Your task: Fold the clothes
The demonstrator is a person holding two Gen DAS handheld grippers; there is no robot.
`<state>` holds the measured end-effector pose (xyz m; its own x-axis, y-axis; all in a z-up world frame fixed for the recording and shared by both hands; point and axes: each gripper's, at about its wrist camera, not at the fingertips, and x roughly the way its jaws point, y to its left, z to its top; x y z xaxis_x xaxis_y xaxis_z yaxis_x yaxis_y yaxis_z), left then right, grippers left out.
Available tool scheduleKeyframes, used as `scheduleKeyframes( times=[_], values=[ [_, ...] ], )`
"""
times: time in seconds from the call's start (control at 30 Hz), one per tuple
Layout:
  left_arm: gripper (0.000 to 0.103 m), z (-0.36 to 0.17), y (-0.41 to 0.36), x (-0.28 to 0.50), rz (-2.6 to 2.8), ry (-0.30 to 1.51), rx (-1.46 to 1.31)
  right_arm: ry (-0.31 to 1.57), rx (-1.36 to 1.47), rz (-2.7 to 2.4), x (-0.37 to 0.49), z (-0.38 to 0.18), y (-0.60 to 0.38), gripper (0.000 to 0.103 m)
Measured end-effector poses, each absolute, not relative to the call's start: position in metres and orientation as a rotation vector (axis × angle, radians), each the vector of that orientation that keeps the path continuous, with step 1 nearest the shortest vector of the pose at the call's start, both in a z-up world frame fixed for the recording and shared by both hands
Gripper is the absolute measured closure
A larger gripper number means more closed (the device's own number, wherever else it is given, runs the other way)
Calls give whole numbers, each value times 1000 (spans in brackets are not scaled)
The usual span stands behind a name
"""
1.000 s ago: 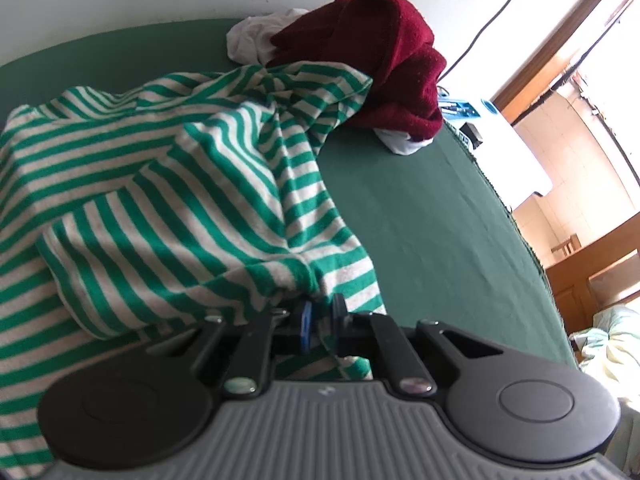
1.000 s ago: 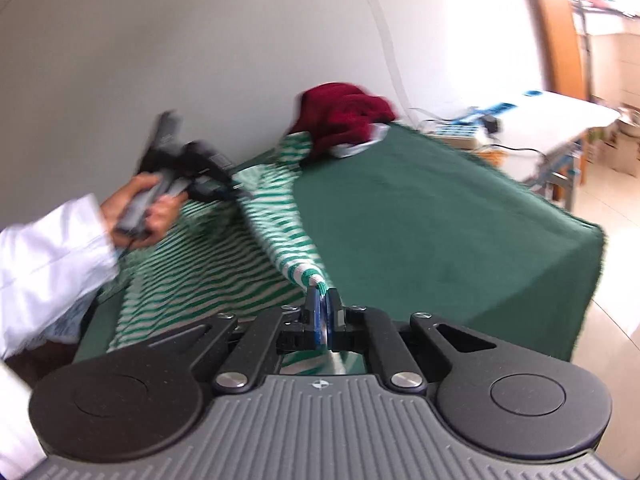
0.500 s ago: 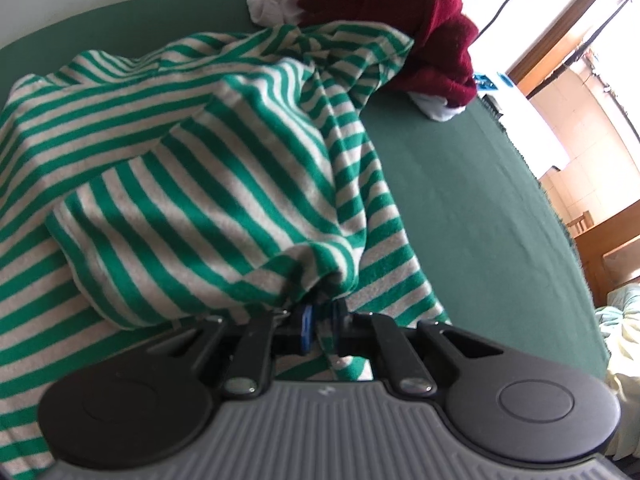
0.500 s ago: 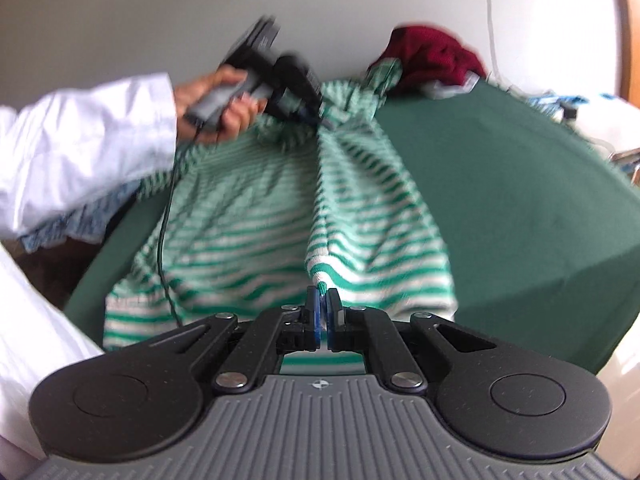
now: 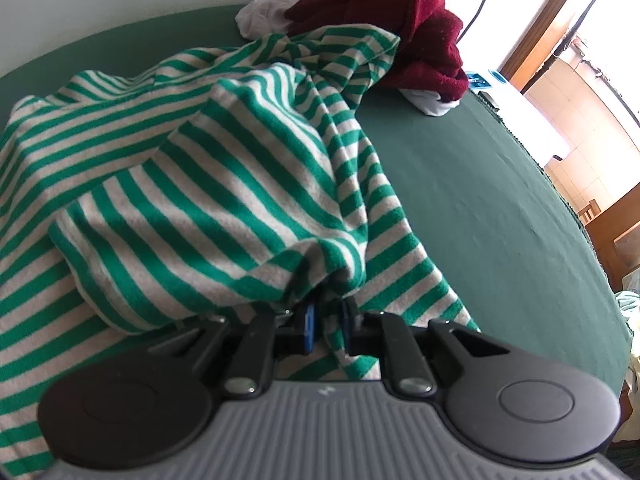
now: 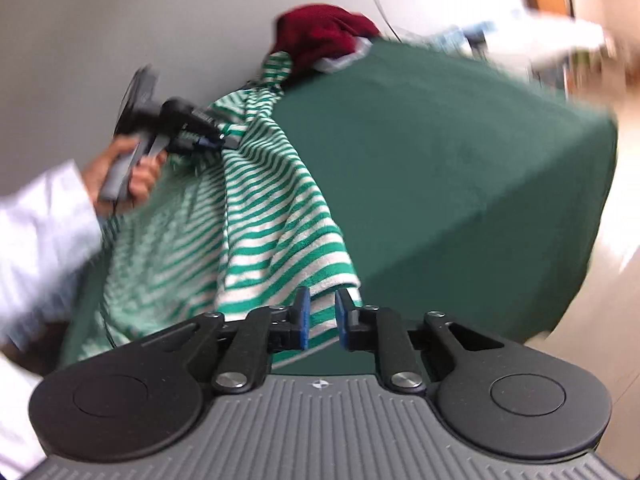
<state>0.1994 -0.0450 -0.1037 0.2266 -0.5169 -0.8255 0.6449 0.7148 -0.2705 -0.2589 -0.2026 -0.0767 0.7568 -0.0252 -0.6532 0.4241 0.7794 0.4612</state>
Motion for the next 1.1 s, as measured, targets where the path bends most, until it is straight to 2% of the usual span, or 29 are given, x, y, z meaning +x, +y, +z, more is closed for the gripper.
scheduleKeyframes(
  times=[0.27,0.7,0.73,0.77,0.83,0.93,1.1],
  values=[
    [87,-104,-46,198,-799,1070,148,658,934,-258,-246,-101,-220,84],
    [86,-105,-49,189,-804,1028,169,574,986,-279,-246,-107,-218,84],
    [86,-105,-49,188,-803,1023,172,561,969,-288,-243,-106,-216,89],
    [86,-105,-50,187,-801,1018,176,563,949,-299,-239,-105,-214,101],
    [96,-105,-50,186,-801,1011,182,573,908,-314,-237,-101,-211,101],
    [99,-104,-47,189,-810,1029,160,548,867,-348,-249,-92,-207,102],
    [99,-101,-47,183,-850,1028,166,591,826,-347,-264,-83,-196,103]
  ],
)
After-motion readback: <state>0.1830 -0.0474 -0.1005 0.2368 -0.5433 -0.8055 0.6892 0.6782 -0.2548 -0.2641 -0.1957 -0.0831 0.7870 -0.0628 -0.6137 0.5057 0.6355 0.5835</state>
